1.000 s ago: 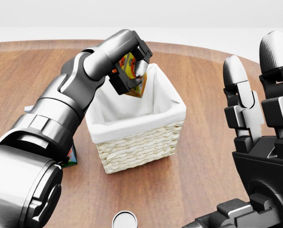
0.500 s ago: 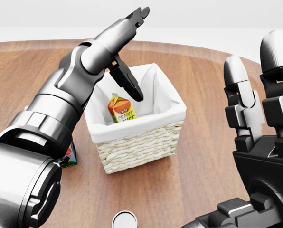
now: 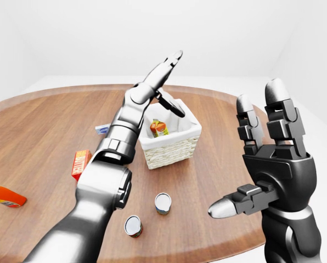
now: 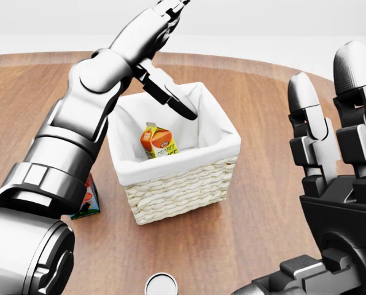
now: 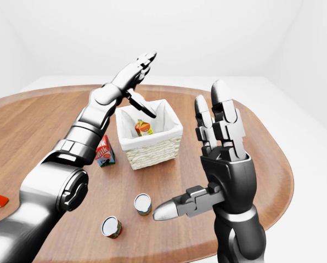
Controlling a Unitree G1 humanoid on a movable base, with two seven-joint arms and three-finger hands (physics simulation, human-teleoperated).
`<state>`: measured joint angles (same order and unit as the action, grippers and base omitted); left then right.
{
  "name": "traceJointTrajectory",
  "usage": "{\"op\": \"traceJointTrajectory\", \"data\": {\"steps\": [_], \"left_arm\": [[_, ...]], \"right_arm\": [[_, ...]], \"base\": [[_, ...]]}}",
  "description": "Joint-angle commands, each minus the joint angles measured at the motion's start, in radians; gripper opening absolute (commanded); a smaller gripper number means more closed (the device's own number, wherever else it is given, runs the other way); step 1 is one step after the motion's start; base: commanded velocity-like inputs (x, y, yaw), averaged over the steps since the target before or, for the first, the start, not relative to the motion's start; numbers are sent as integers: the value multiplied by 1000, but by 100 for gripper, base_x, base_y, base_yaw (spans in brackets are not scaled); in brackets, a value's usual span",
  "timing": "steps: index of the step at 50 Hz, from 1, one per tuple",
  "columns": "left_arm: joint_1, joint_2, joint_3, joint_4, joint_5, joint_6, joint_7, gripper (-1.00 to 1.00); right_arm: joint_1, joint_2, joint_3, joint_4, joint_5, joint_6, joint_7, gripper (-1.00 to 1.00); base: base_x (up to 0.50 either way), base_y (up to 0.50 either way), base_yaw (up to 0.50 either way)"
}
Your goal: Pick up the orange juice, and put it in the basket.
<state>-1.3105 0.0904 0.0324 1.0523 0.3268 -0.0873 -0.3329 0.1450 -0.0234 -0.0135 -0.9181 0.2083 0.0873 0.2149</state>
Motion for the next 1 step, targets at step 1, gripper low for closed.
{"op": "traceJointTrajectory", "data": {"steps": [1], "left_arm": [[220,6,42,-422,-434,0,-127,100]], "right_arm": [[-6,0,-2,16,-2,0,0,100]], "base": [[0,0,0]]}}
